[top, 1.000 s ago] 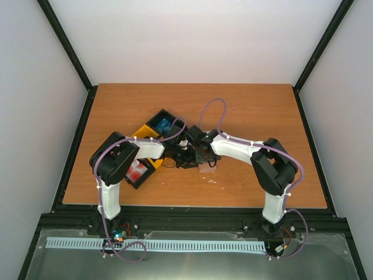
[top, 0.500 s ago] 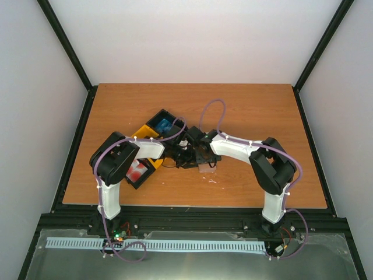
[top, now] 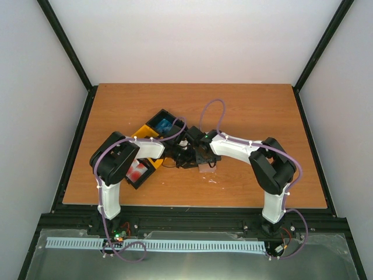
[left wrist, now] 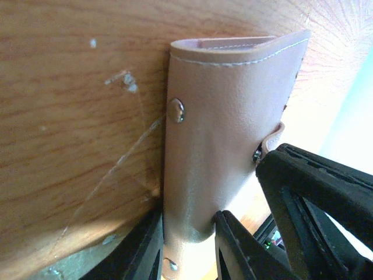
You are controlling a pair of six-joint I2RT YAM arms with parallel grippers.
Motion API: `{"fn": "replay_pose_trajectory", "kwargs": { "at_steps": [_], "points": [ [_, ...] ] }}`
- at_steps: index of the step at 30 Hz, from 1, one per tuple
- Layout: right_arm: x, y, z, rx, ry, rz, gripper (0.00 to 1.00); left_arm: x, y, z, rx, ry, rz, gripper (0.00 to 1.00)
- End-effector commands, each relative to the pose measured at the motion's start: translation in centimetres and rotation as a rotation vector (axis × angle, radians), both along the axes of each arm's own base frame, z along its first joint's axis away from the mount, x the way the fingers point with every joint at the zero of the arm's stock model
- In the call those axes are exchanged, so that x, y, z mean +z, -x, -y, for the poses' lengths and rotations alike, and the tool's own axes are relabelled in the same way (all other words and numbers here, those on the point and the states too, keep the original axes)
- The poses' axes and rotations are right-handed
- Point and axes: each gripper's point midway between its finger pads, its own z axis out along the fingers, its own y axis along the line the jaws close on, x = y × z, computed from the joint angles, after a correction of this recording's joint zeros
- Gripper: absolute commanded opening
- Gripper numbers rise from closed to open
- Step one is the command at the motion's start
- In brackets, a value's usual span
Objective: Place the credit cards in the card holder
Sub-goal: Close the card holder at the center of the board.
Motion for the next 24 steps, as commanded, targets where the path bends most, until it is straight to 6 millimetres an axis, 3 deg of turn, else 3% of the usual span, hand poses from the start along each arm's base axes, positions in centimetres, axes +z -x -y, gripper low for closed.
{"fn": "replay_pose_trajectory", "kwargs": {
  "at_steps": [1, 7, 24],
  "points": [
    [1.5, -0.7, -0.3, -0.016, -0.02, 0.067, 0.03, -4.8, 1.7, -2.7, 0.028, -0.176, -0.093, 0.27],
    [2.3, -1.0, -0.3, -0.027, -0.028, 0.088, 0.03, -4.8, 1.6, -2.7, 0.026, -0.174, -0.094, 0.27],
    [-0.4, 0.1, -0.4, -0.012, -0.016, 0.006, 0.03, -4.8, 1.7, -2.8, 0.027, -0.178, -0.093, 0.27]
  ]
}}
